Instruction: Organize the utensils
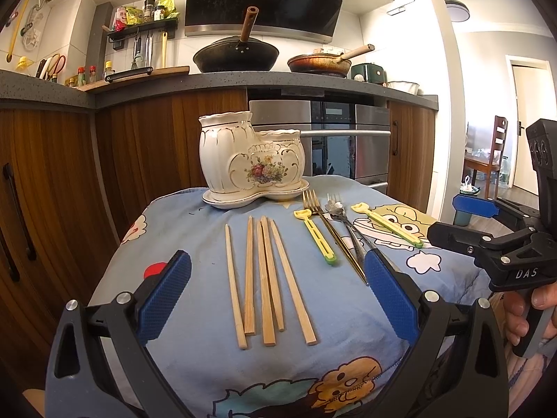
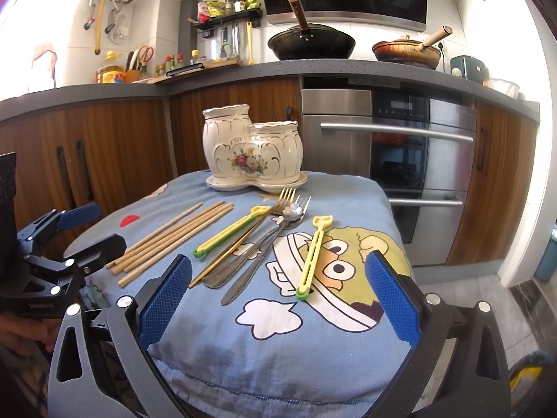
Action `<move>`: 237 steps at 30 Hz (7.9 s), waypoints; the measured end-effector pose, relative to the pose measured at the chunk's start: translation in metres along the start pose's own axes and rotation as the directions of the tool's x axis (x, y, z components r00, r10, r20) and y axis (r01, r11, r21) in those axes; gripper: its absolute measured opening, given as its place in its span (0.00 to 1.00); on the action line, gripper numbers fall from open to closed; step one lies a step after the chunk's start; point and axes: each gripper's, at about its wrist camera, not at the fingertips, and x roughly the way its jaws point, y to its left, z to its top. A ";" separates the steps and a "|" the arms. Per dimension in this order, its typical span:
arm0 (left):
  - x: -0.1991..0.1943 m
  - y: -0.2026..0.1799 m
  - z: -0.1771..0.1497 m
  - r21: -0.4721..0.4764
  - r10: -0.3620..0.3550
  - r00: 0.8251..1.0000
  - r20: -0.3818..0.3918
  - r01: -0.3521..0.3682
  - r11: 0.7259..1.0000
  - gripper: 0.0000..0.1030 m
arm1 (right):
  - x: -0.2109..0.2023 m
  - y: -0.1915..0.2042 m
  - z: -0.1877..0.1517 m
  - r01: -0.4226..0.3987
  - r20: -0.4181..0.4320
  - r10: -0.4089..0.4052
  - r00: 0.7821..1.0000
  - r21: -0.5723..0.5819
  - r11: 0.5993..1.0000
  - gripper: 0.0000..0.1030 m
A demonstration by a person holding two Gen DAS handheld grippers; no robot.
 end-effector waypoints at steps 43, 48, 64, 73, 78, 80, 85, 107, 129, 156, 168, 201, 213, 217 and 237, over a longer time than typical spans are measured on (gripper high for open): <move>0.005 0.002 -0.003 -0.004 -0.002 1.000 -0.022 0.001 1.000 0.95 | 0.004 0.001 -0.004 -0.004 -0.015 0.004 1.000 0.001 1.000 0.96; 0.010 0.010 -0.002 -0.048 -0.017 0.998 -0.054 0.014 0.999 0.95 | 0.012 -0.003 -0.005 -0.006 -0.060 0.009 0.998 0.037 0.999 0.96; 0.083 0.068 0.028 -0.118 0.017 0.938 -0.347 -0.061 0.991 0.57 | 0.059 -0.044 0.025 0.086 -0.261 -0.062 0.963 0.078 0.993 0.64; 0.129 0.064 0.030 -0.064 -0.003 0.867 -0.498 -0.033 0.997 0.33 | 0.103 -0.041 0.045 0.093 -0.375 -0.097 0.922 -0.028 0.995 0.40; 0.134 0.063 0.030 -0.016 0.009 0.849 -0.528 -0.020 1.000 0.21 | 0.121 -0.042 0.041 0.061 -0.440 -0.073 0.895 -0.040 0.997 0.32; 0.135 0.064 0.031 0.004 0.012 0.843 -0.538 -0.012 1.000 0.12 | 0.125 -0.041 0.040 0.051 -0.456 -0.066 0.887 -0.046 0.998 0.25; 0.140 0.072 0.035 0.026 -0.005 0.825 -0.566 0.024 0.999 0.06 | 0.135 -0.046 0.046 0.013 -0.493 -0.029 0.869 -0.035 0.999 0.17; 0.168 0.072 0.055 0.110 -0.051 0.647 -0.761 0.206 0.972 0.07 | 0.144 -0.067 0.060 -0.039 -0.548 0.047 0.835 0.027 0.999 0.10; 0.102 0.121 0.134 -0.204 -0.166 0.964 -0.207 0.123 0.971 0.04 | 0.125 -0.080 0.136 -0.210 -0.137 0.251 0.958 0.264 0.942 0.10; 0.189 0.140 0.244 -0.316 -0.023 0.961 0.274 0.113 0.942 0.04 | 0.232 -0.036 0.219 -0.280 0.075 0.270 0.960 0.199 0.939 0.10; 0.213 0.125 0.206 -0.290 -0.009 0.985 0.175 0.060 0.955 0.04 | 0.243 -0.022 0.201 -0.162 0.081 0.154 0.985 0.103 0.981 0.10; 0.213 0.102 0.182 -0.164 0.043 0.998 -0.043 -0.050 0.985 0.24 | 0.227 -0.017 0.171 -0.047 -0.034 0.048 0.998 0.002 0.999 0.22; 0.188 0.105 0.184 -0.142 0.049 0.999 0.002 -0.048 0.989 0.40 | 0.199 -0.031 0.170 -0.043 -0.007 0.043 0.999 0.005 0.999 0.28; 0.172 0.110 0.182 -0.148 0.058 0.998 0.013 -0.056 0.987 0.40 | 0.184 -0.036 0.167 -0.050 -0.009 0.050 0.999 0.015 0.999 0.29; 0.136 0.097 0.081 -0.208 -0.116 0.954 -0.278 0.058 0.976 0.30 | 0.132 -0.045 0.082 -0.031 -0.269 0.066 0.961 0.131 0.991 0.29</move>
